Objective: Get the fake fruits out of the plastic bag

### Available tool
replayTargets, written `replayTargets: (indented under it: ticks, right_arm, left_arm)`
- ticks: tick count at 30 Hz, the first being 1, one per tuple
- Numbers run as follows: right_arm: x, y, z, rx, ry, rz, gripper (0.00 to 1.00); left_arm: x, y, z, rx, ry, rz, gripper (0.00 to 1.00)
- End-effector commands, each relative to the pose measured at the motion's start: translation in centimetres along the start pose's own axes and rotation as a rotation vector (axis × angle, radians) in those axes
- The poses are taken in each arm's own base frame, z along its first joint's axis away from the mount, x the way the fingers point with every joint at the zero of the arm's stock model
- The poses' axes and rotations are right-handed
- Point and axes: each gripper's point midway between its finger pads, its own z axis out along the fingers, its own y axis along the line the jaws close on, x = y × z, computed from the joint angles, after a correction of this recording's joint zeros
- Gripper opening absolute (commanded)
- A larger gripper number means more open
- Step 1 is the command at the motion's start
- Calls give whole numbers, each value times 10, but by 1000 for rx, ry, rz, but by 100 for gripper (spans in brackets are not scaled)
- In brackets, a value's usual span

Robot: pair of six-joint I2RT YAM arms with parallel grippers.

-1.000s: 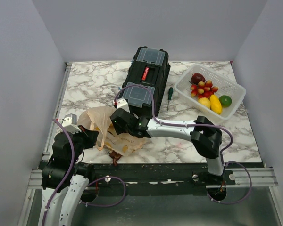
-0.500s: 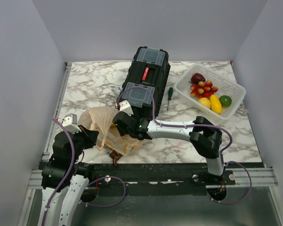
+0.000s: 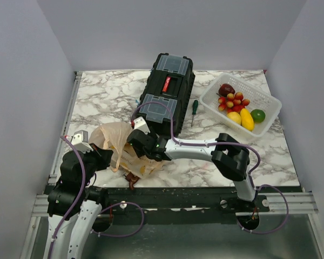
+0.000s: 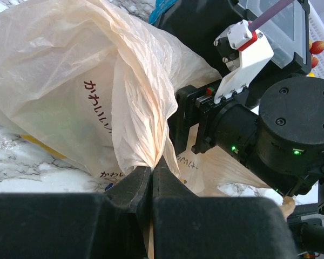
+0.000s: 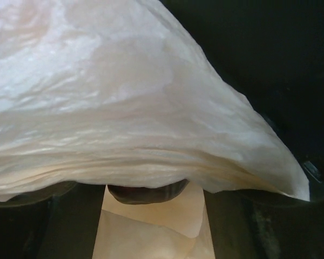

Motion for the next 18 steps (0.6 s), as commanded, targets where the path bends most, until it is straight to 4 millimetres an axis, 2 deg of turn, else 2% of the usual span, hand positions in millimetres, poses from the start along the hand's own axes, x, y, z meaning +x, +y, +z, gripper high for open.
replayTargets:
  ticks: [1, 10, 18]
  right_arm:
    - [12, 8, 10, -48, 42, -18, 64]
    - [-4, 14, -9, -132, -2, 8, 37]
    - [-35, 25, -39, -246, -66, 53, 24]
  left_arm:
    - [0, -5, 2, 28, 7, 12, 0]
    - [0, -6, 3, 31, 8, 14, 0]
    - [0, -5, 3, 29, 6, 12, 0]
